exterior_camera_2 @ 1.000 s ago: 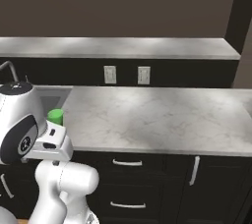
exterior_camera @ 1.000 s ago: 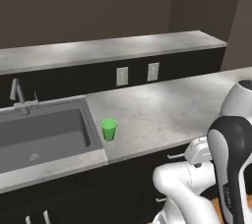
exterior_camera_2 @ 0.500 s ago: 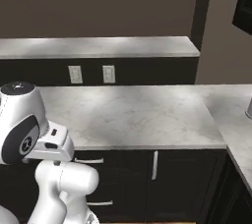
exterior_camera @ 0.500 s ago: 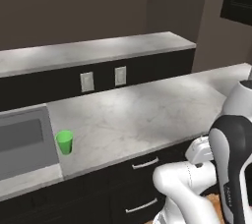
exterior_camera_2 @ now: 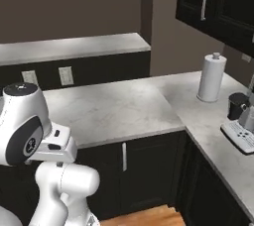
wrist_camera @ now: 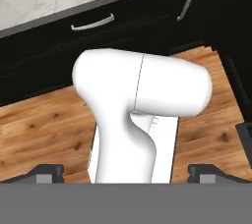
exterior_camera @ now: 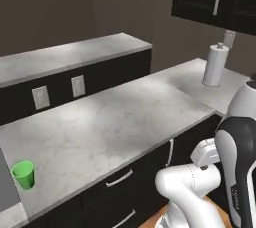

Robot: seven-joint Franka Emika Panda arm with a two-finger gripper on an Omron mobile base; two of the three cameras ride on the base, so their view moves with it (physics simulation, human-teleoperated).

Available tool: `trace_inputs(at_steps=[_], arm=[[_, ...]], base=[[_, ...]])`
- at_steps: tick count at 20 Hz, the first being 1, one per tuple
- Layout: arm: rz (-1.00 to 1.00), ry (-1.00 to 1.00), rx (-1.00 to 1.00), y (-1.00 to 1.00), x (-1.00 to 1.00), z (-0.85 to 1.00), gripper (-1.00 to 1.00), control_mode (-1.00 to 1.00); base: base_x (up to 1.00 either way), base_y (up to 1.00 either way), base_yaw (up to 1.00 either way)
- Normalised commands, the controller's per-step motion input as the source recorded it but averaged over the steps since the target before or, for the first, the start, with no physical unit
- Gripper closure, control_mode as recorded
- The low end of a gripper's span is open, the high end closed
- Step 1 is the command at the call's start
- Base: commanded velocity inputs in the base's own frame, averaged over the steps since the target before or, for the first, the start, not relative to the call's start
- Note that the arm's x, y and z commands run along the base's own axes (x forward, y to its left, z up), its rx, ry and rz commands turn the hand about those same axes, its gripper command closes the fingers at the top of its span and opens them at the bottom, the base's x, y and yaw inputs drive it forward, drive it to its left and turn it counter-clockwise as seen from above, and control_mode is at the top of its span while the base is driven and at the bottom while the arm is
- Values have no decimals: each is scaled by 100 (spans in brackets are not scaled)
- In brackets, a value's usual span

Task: Pick the cup and bowl from the counter and place them on the counter next to the sink.

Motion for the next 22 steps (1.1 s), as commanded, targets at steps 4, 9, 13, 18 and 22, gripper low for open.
trace_inputs(at_steps=[4, 9, 13, 18, 22], arm=[[0, 0, 0, 0, 0, 0, -100, 100], [0, 0, 0, 0, 0, 0, -100, 100], [0, 0, 0, 0, 0, 0, -100, 100], [0, 0, 0, 0, 0, 0, -100, 100], [0, 0, 0, 0, 0, 0, -100, 100]], base=[[28, 11, -45], [16, 0, -54], [0, -3, -60], [0, -10, -61], [0, -15, -61]])
